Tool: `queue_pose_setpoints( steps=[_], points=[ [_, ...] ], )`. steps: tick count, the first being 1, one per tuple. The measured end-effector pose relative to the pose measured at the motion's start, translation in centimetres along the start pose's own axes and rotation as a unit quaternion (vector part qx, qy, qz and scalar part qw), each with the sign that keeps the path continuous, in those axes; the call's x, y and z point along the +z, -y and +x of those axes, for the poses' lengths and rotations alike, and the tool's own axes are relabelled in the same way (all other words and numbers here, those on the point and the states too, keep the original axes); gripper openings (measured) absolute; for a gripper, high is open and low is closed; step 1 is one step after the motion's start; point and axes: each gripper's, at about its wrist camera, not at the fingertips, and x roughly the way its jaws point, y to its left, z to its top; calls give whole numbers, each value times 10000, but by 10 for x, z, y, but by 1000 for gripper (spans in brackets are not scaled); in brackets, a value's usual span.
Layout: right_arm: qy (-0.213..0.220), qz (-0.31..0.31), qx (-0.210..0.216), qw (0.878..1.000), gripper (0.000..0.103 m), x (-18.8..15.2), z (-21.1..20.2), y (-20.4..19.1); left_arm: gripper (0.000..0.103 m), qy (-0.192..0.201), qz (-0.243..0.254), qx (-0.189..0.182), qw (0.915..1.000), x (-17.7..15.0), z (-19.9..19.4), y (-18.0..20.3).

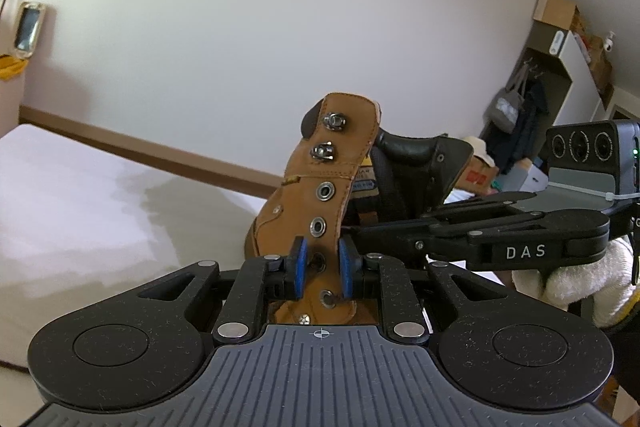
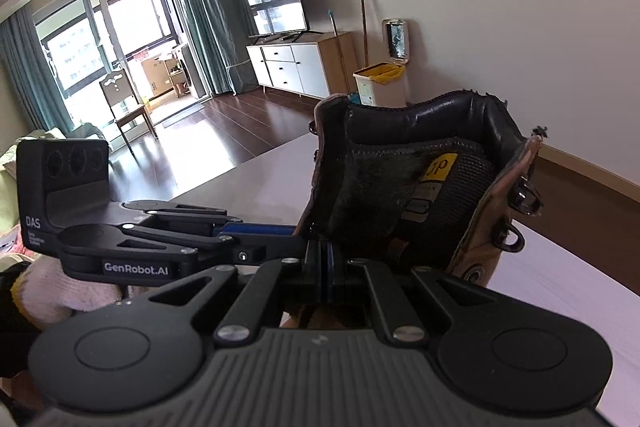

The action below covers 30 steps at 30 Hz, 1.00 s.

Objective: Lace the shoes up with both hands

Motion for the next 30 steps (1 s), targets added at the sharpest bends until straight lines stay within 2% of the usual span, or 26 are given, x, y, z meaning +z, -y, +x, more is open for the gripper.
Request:
queue_pose_setpoints(
  steps=[8,15,23,30],
  points=[
    [-201,-153,-166,9995,4,7,5,-10,21,-25,71,-300,9995,3,-7,-4],
    [-214,-313,-176,9991,4,5,5,-12,21,-33,-7,-486,9988,19,-22,-32],
    [-262,-384,-123,9988,4,7,8,-12,21,-279,860,-899,9918,25,-2,-28],
    [-262,-439,-121,9986,4,1,15,-20,21,-348,1186,-1280,9840,25,9,-39]
  ],
)
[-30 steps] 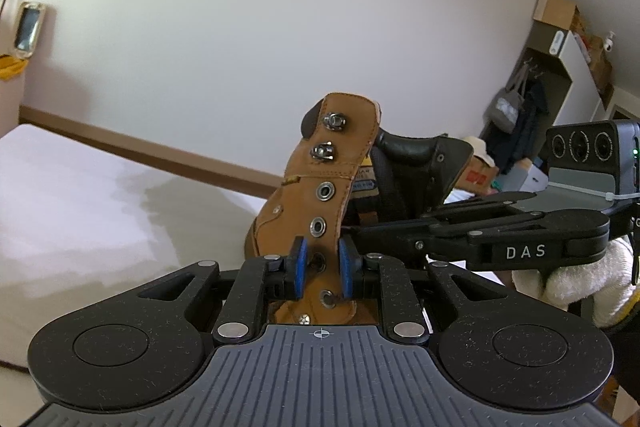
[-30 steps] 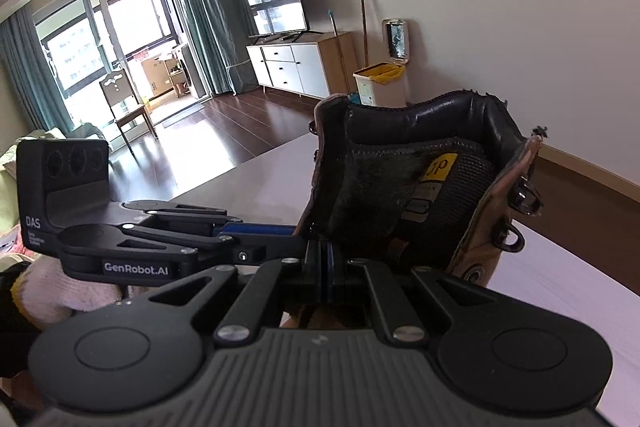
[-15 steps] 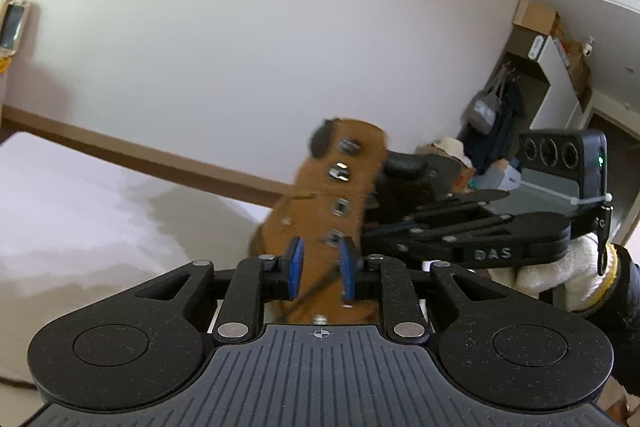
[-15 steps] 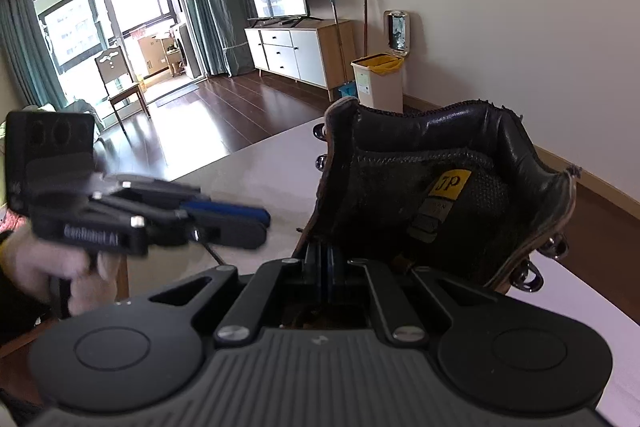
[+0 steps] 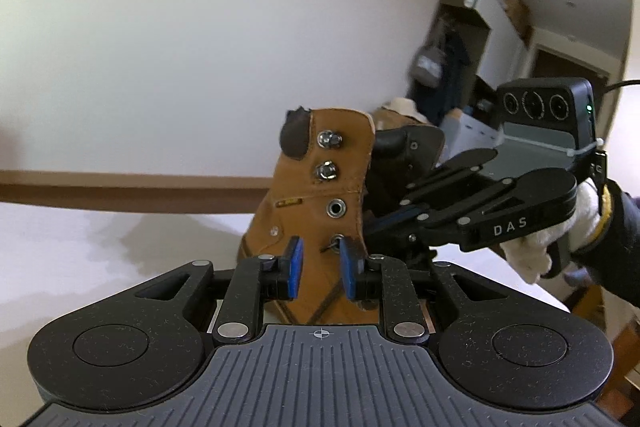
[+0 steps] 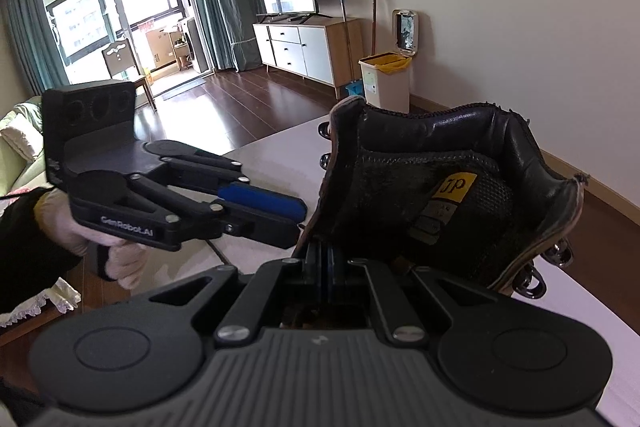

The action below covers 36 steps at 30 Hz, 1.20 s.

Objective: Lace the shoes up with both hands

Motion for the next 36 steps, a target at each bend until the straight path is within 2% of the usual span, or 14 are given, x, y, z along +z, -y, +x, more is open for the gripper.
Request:
queue_pose_setpoints(
  steps=[2,4,9,13,17,22,25,30,34,36],
  points=[
    [-1,-9,-5,10000,4,0,-1,1,20,-10,20,-127,9999,-1,1,-4],
    [-10,1,-8,10000,4,-1,-1,1,8,43,-17,-320,9995,-1,2,-9],
    [-12,14,-61,10000,4,-3,-6,0,1,14,12,-701,9975,-2,4,-14],
    [21,34,-134,9999,5,-6,-9,-1,1,87,110,-546,9984,-3,-3,-7],
    [259,83,-306,9992,10,-11,-24,-1,1,334,57,-146,9993,0,-27,-12],
    [935,411,-598,9930,12,-28,-69,-3,1,678,-201,553,9960,4,-67,-33],
    [990,546,-722,9910,15,-41,-87,-6,1,854,-281,883,9920,5,-92,-41],
    [853,495,-787,9920,15,-62,-94,-19,1,1231,-492,1758,9755,6,-145,-55],
    [756,433,-839,9927,15,-70,-94,-26,1,1294,-615,2366,9610,3,-173,-66],
    [777,477,-844,9923,15,-70,-94,-25,1,1236,-651,2766,9508,-3,-187,-73]
  ],
)
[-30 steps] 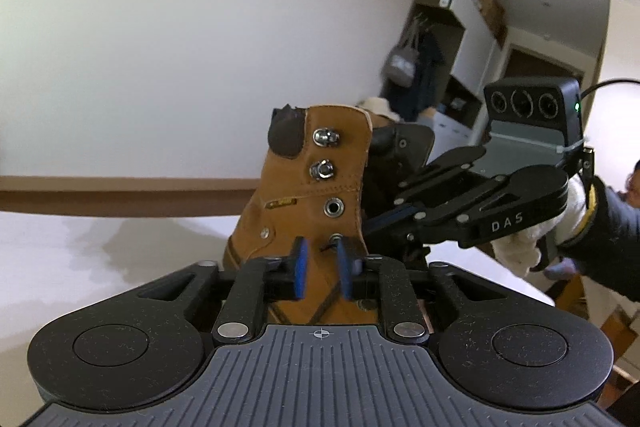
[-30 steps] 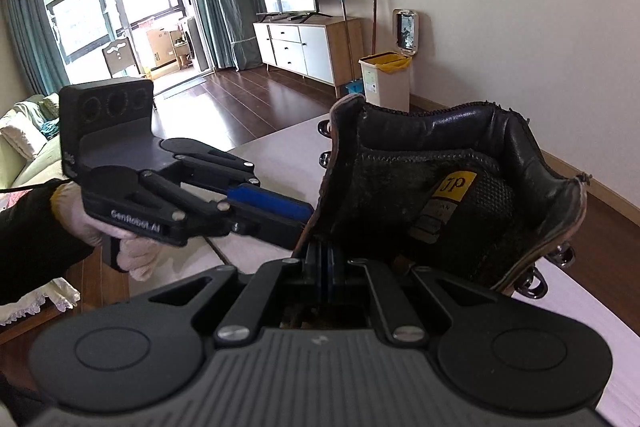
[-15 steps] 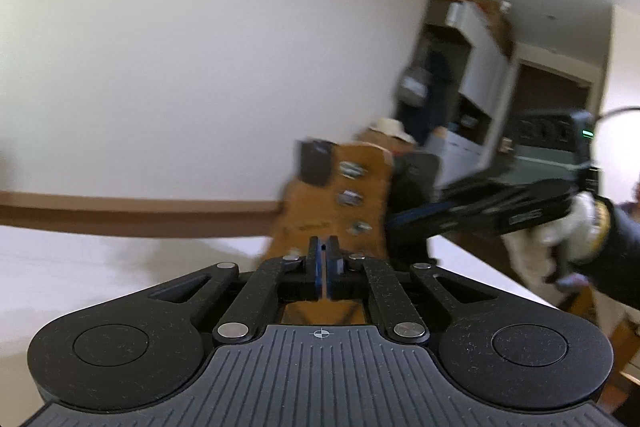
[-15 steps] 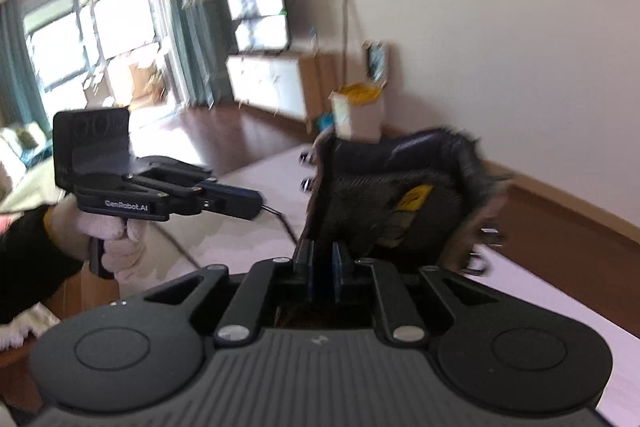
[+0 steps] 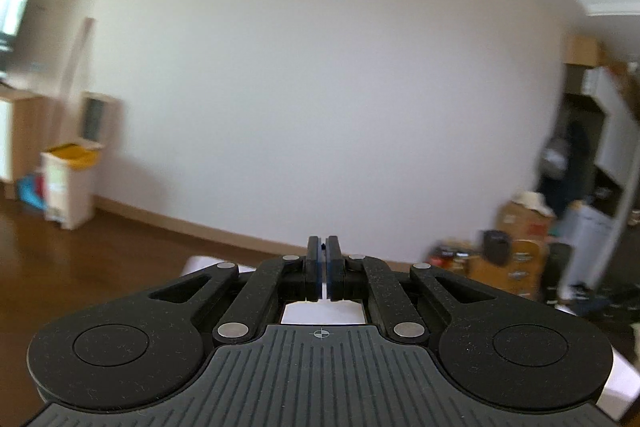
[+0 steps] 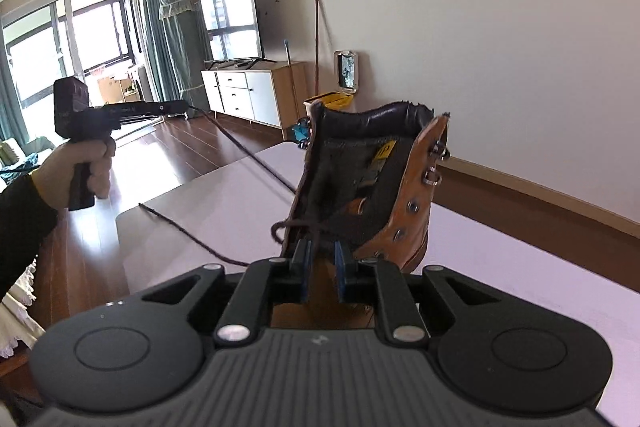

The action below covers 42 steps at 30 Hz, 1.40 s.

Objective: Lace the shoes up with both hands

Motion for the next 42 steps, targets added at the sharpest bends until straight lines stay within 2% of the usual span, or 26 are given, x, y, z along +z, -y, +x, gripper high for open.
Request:
queue_pose_setpoints(
  steps=[6,9,12,14,16,17,18,23,26,30,35,42],
  points=[
    [52,170,-56,9998,15,-4,-5,1,2,-321,123,945,9949,-10,-14,-29],
    [38,163,-15,9999,15,1,3,-3,4,-450,28,1146,9924,-18,-16,-37],
    [15,114,90,9999,18,2,7,-11,6,-714,-68,991,9925,-22,-16,-39],
    [-42,-33,182,9998,19,4,12,-22,7,-751,-75,987,9923,-23,-18,-39],
    [-108,-235,276,9993,19,6,17,-34,17,-822,-132,978,9917,-23,-23,-41],
    [-126,-308,308,9990,19,6,19,-38,31,-870,-171,969,9913,-23,-25,-43],
    [-155,-401,369,9984,20,7,24,-44,34,-912,-183,951,9911,-25,-25,-44],
    [-417,-1097,901,9890,30,16,70,-81,35,-958,-310,726,9923,-37,-41,-36],
    [-592,-1513,1235,9789,32,22,102,-104,37,-994,-334,513,9932,-46,-51,-25],
    [-857,-2166,1478,9612,35,32,158,-141,42,-1042,-371,305,9934,-59,-55,-12],
    [-1167,-2343,1646,9510,35,43,212,-158,42,-996,-465,161,9938,-65,-63,-9],
    [-1483,-2203,1693,9491,33,38,250,-150,46,-950,-576,105,9938,-78,-69,-12]
  ],
)
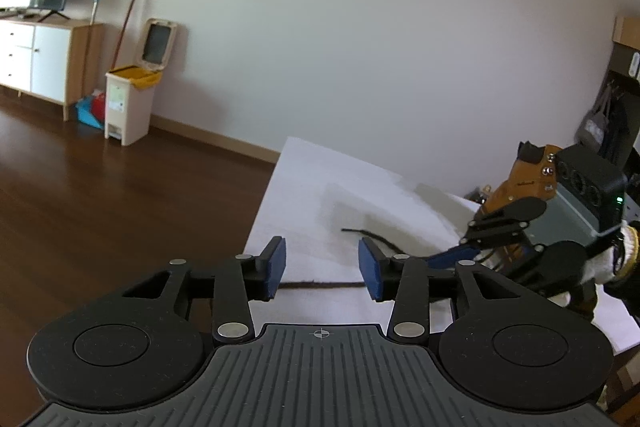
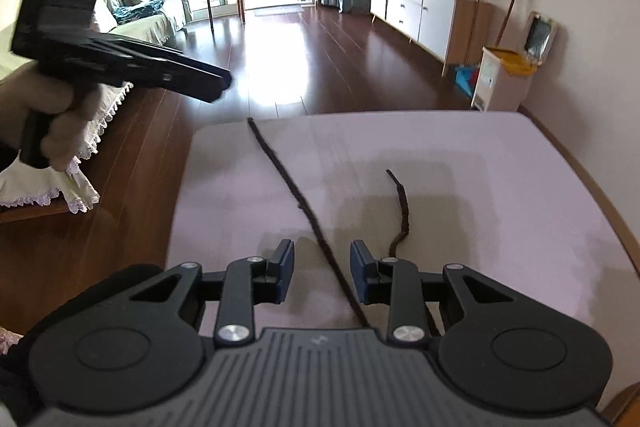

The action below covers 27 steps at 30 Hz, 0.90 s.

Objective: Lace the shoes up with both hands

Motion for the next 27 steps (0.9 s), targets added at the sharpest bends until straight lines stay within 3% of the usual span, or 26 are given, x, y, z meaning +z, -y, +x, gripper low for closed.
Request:
queue_pose_setpoints(
  steps=[2,4,9,14,20,22,23,27],
  points=[
    [-32,2,7,10000,26,-5,3,0,46,0,-58,-17,10000,-1,1,0],
    [-27,52,-3,10000,3,-7,2,0,47,-14,-147,-80,9999,-3,2,1],
    [-309,81,-515,9982,3,-20,-20,-13,53,-199,-275,-397,9986,-8,6,11],
    [-495,541,-924,9930,3,-59,-70,-33,53,-453,-269,-717,9960,-16,17,31],
    [-741,645,-1190,9880,3,-92,-105,-60,54,-635,-346,-777,9943,-18,39,51],
    [-783,601,-1208,9878,10,-99,-110,-64,54,-654,-336,-686,9949,-17,43,55],
    [-781,591,-1218,9877,21,-99,-111,-65,54,-657,-334,-645,9952,-17,45,57],
    [-201,694,-1097,9913,22,-78,-113,-59,54,-494,-401,-529,9966,-12,37,52]
  ],
)
